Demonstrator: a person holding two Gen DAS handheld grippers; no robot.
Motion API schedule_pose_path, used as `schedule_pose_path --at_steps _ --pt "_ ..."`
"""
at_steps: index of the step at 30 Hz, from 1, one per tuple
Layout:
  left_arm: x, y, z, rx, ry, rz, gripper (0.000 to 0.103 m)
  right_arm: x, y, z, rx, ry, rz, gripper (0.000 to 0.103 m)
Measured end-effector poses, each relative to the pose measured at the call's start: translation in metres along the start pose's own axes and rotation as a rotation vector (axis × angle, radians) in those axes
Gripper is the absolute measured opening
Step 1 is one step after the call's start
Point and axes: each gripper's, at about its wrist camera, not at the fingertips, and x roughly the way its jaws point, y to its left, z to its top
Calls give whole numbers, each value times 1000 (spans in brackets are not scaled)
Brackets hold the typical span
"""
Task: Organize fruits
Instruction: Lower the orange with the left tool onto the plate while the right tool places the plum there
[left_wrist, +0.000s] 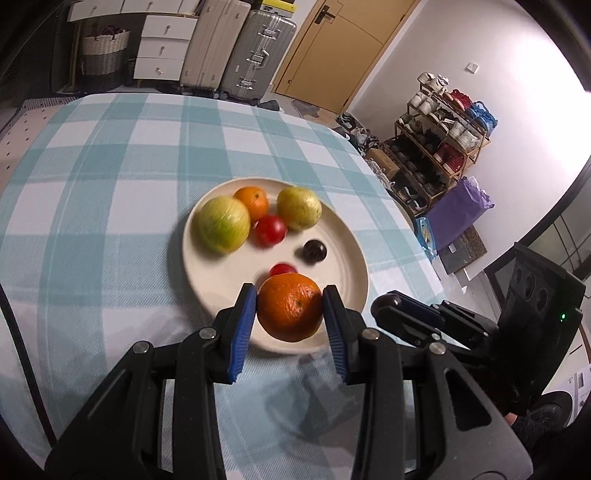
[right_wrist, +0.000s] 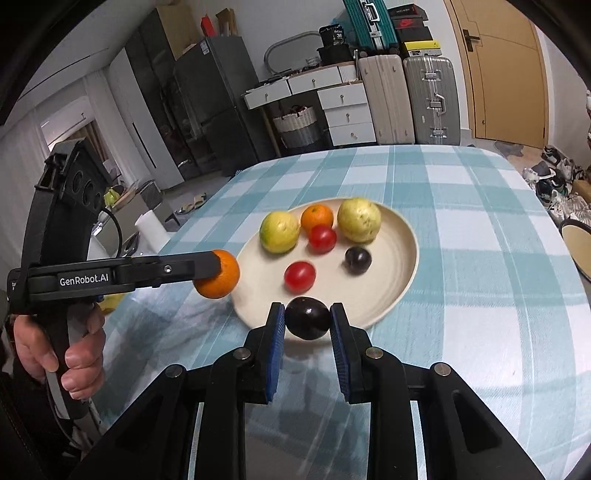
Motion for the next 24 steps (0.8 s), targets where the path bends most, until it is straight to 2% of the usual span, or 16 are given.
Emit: schedule_pose_path --at_steps 16,24 --pt "75 -18 50 0 91 -15 34 28 -43 42 42 -8 -30 25" --pt "98 -18 58 -1 117 -9 34 52 -64 56 80 6 -37 25"
